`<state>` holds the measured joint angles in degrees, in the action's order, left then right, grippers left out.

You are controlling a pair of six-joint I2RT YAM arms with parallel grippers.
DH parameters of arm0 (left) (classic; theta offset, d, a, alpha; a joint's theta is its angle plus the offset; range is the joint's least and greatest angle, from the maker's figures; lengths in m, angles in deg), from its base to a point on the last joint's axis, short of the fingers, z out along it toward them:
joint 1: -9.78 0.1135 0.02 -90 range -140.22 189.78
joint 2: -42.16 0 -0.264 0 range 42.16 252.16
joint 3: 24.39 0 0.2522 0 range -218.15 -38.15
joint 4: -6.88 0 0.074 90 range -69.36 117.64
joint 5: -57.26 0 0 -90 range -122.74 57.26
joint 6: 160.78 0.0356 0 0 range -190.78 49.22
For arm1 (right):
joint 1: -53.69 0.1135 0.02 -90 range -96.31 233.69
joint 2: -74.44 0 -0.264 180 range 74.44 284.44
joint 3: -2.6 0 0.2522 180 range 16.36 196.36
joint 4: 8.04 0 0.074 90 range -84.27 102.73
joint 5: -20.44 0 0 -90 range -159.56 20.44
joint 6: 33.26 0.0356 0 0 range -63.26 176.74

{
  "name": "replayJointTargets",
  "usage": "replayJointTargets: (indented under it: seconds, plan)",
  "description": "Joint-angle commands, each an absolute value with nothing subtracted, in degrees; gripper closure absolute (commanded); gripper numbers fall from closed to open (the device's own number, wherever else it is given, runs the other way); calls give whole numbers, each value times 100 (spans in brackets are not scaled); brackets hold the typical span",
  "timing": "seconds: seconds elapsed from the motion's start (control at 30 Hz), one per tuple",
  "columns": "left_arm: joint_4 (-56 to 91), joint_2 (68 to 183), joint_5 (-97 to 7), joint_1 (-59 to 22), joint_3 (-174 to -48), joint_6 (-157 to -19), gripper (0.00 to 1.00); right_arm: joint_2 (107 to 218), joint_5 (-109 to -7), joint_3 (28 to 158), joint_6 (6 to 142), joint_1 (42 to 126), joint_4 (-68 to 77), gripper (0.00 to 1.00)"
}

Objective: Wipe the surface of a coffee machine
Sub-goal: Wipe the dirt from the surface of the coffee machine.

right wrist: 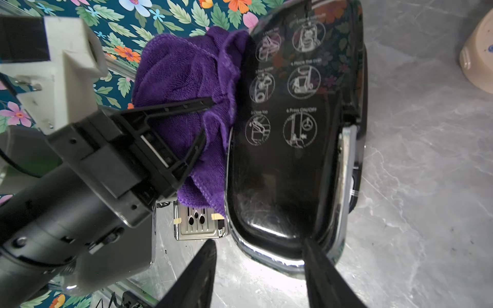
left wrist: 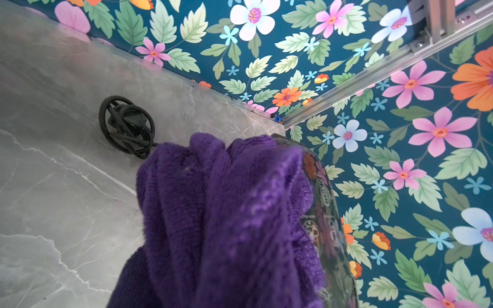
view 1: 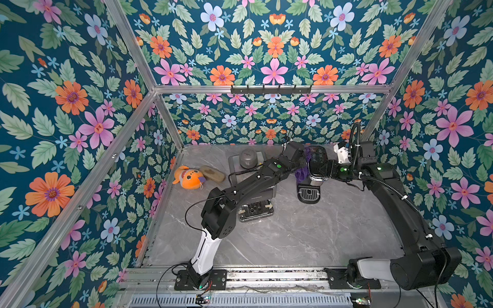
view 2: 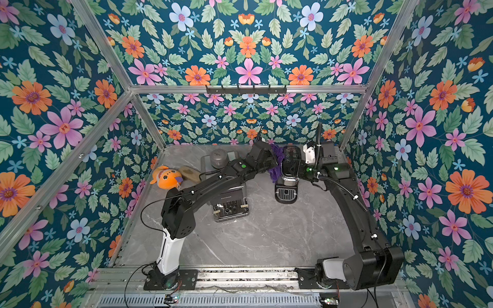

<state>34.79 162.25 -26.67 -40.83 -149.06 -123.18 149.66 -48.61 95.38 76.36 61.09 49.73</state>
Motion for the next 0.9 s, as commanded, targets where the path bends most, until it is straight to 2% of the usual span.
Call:
replayJointTargets:
  seconds: [0.0,0.5,0.87]
  plan:
    - [3387,16269,-2603,-4157,-14853,-12481,100,14885,-4778,9490,7734,6115,4807,46]
    - [3189,16213,-2347,-4375,-14170,-12650,100,14662,-4666,9293,7660,6116,4969,45]
    - [3162,16352,-2325,-4375,-14203,-12589,100,14552,-4677,9295,7682,6114,4954,45]
